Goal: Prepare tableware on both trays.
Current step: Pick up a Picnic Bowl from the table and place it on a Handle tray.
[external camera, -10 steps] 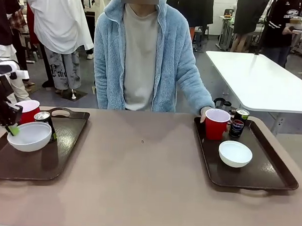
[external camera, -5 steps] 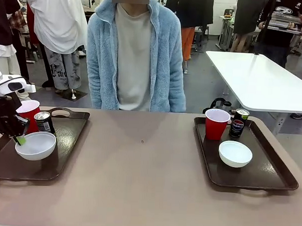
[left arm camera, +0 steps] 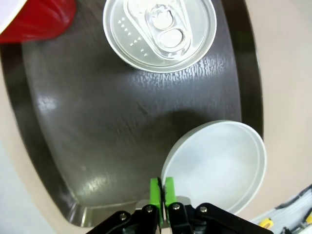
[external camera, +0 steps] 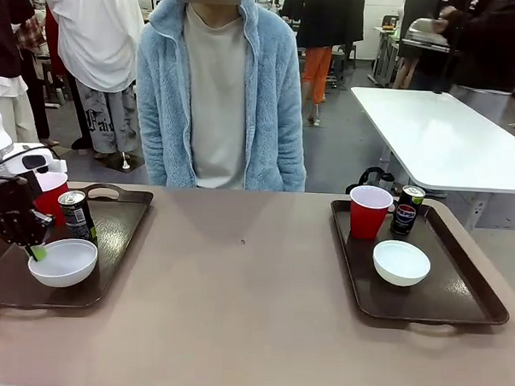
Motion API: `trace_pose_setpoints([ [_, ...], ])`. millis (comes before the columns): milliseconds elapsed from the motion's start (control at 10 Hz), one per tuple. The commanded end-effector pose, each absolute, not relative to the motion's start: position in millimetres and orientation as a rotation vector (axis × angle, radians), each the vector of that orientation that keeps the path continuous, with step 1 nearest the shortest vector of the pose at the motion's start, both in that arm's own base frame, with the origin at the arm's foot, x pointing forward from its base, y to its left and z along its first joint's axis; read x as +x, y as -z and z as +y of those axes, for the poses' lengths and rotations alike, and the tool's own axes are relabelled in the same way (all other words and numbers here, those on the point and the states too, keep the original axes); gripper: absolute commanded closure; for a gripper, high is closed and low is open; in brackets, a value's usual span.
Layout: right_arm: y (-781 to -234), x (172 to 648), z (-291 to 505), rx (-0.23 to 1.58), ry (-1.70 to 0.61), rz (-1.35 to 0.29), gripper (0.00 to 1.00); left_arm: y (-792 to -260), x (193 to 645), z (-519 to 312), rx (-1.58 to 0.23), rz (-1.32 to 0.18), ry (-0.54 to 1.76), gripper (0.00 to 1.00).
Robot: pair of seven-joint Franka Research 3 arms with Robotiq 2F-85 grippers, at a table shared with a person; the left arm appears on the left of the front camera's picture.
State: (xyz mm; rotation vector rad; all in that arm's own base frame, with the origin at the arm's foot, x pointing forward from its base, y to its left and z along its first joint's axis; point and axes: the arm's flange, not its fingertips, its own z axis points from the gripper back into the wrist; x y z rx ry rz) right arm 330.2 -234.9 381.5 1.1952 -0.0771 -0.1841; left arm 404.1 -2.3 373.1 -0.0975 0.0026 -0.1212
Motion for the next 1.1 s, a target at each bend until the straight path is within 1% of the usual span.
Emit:
trace_pose_setpoints([
  [0,-383.6,330.4,-234.7,1.200,0.188,-0.078,0.02,-366.5,406.8,-5.9,-0.056,-0.013,0.106,1.00],
  [100,-383.6,330.4,-234.7,1.200,0.188,-0.078,0.02,-366.3,409.0,-6.6,-0.058,-0.010,0.106,0.80],
  [200,-383.6,330.4,-234.7,1.200,0.188,-0.078,0.02,-367.2,407.4,-7.4,-0.062,-0.007,0.105,0.39],
  [300,-383.6,330.4,-234.7,1.200,0.188,-0.078,0.02,-375.6,406.7,-5.5,-0.048,-0.010,0.102,0.23],
  [400,-383.6,330.4,-234.7,1.200,0.188,-0.078,0.02,-384.5,402.7,-4.5,-0.052,-0.005,0.098,0.00],
  [600,-383.6,330.4,-234.7,1.200,0.188,-0.078,0.02,-416.3,392.4,-8.5,-0.076,-0.010,0.108,0.00],
  [700,-383.6,330.4,-234.7,1.200,0.188,-0.078,0.02,-436.5,387.3,-10.6,-0.080,-0.015,0.122,0.06],
  [800,-383.6,330.4,-234.7,1.200,0.188,-0.078,0.02,-455.9,377.1,-12.7,-0.083,-0.028,0.131,0.36],
  [900,-383.6,330.4,-234.7,1.200,0.188,-0.078,0.02,-470.9,371.6,-12.1,-0.076,-0.034,0.140,0.00],
  [1000,-383.6,330.4,-234.7,1.200,0.188,-0.078,0.02,-483.2,363.8,-11.4,-0.067,-0.033,0.144,0.16],
])
